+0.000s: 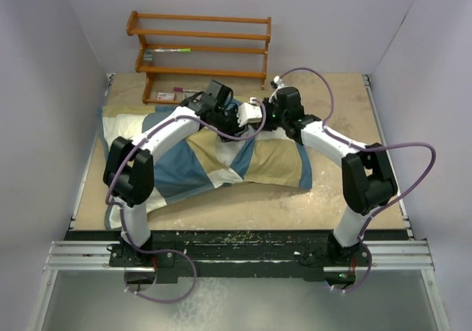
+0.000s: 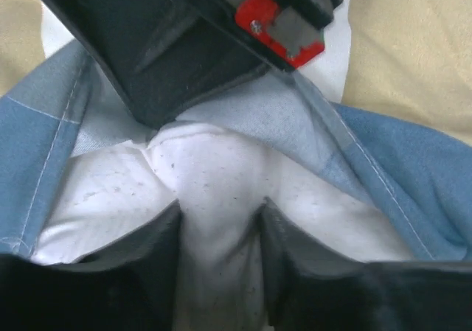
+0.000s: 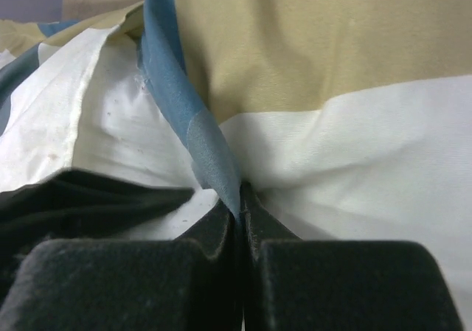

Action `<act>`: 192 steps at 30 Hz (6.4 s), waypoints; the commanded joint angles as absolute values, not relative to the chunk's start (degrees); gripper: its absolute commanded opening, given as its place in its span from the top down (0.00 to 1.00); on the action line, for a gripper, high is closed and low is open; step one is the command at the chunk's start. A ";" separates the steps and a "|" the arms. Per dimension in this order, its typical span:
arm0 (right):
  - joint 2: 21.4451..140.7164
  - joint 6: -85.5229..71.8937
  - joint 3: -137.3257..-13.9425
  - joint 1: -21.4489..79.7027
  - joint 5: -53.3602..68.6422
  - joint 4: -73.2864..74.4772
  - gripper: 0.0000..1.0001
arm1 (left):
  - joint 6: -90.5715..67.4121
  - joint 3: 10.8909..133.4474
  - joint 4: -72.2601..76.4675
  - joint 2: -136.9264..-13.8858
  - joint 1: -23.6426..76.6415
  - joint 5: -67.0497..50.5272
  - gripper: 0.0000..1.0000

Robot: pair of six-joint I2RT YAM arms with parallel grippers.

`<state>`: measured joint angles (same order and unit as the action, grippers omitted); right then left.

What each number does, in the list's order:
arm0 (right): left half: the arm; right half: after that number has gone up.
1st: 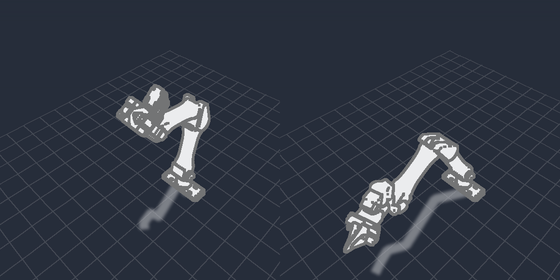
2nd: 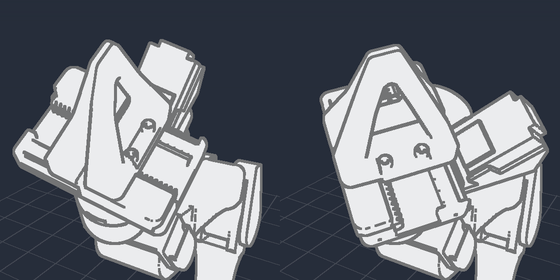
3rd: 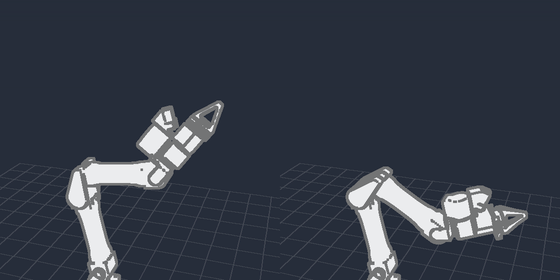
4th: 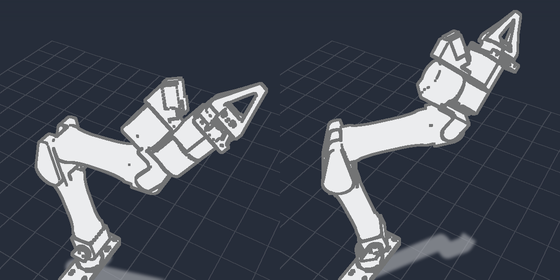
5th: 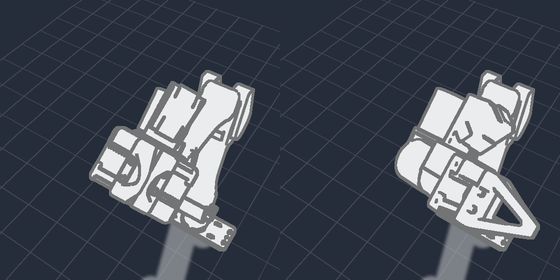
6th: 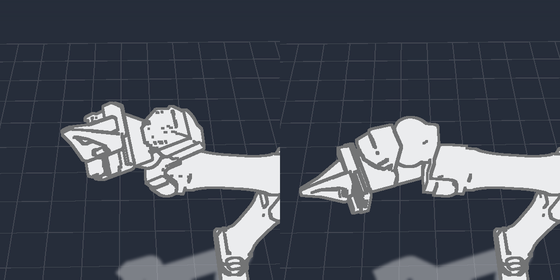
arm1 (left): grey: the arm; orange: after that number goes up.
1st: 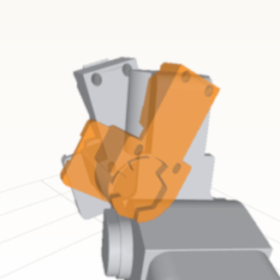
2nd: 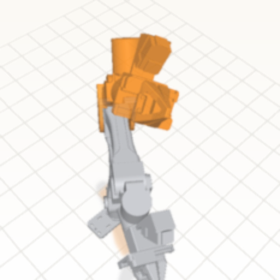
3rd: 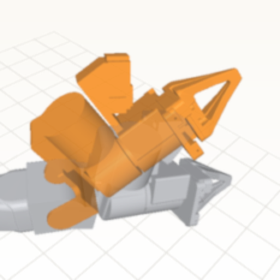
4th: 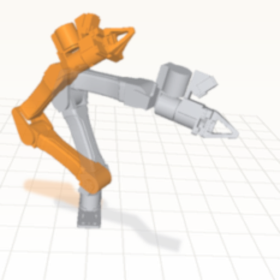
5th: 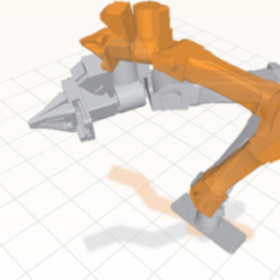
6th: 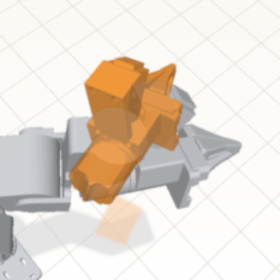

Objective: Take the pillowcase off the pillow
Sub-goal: Remove the pillow from the pillowcase.

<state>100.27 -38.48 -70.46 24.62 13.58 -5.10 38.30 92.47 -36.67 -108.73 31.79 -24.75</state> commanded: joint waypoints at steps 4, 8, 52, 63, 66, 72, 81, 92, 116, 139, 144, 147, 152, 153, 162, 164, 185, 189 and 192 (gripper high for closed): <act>102.12 -38.02 -74.25 20.27 14.85 -1.48 0.97 | 37.59 84.09 -31.51 -105.11 29.88 -20.04 1.00; 100.90 -37.02 -77.00 19.95 14.05 0.80 0.70 | 36.60 82.84 -30.15 -99.98 29.17 -19.57 1.00; 89.06 -51.16 -78.21 -0.64 28.35 -4.87 1.00 | 44.21 92.46 -41.00 -69.90 29.18 -1.61 1.00; 91.44 -45.04 -68.34 -3.28 18.72 -0.78 1.00 | 47.72 91.98 -36.93 -66.03 29.09 9.07 1.00; 93.37 -42.76 -65.25 -3.34 13.87 0.59 1.00 | 49.66 93.74 -33.39 -65.57 29.09 12.61 1.00; 95.05 -41.28 -61.86 -3.21 9.15 -1.16 1.00 | 51.27 98.34 -29.45 -65.74 27.82 14.87 1.00; 71.04 -42.23 -64.65 7.77 14.98 2.05 0.22 | 47.29 87.12 -27.39 -65.67 27.77 13.54 1.00; 56.33 -46.73 -65.29 8.35 23.44 1.33 0.04 | 42.18 88.96 -28.04 -69.21 27.83 12.34 1.00; 73.41 -52.74 -68.12 11.25 36.70 -10.36 0.43 | 39.76 93.31 -31.22 -70.73 27.86 10.37 1.00; 77.91 -42.69 -69.90 -7.29 21.69 5.86 1.00 | 42.65 91.56 -31.82 -66.33 27.86 12.00 1.00; 80.31 -41.80 -65.95 -12.22 12.89 7.45 1.00 | 43.54 92.01 -32.23 -65.16 27.86 12.42 1.00; 82.52 -40.69 -65.60 -14.37 7.38 8.92 1.00 | 44.06 92.54 -32.38 -64.68 27.86 13.07 1.00; 86.01 -39.01 -64.99 -14.95 4.29 10.50 1.00 | 45.36 92.03 -32.27 -63.30 27.86 13.79 1.00; 86.19 -38.57 -64.96 -14.94 2.88 10.04 1.00 | 45.50 91.59 -32.15 -63.14 27.86 13.80 1.00; 75.68 -36.52 -69.53 -6.80 -13.67 13.43 0.88 | 42.66 90.83 -32.55 -63.88 27.86 10.96 1.00; 71.64 -35.30 -70.00 -2.28 -17.91 12.64 0.66 | 41.33 91.27 -33.19 -64.54 27.86 10.08 1.00; 83.19 -41.10 -76.94 17.63 31.78 -1.99 0.00 | 29.12 96.32 -35.68 -67.70 27.86 -4.70 1.00; 83.86 -60.00 -65.09 17.71 43.23 -30.32 0.00 | 28.88 96.14 -36.50 -67.50 27.86 -6.17 1.00; 86.19 -69.29 -63.16 19.42 45.29 -44.68 0.00 | 28.65 95.85 -37.11 -67.45 27.86 -7.04 1.00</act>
<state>86.21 -52.25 -64.29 16.82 32.67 -15.99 28.12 91.61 -46.78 -69.65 27.73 -4.29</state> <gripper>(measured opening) 0.997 0.023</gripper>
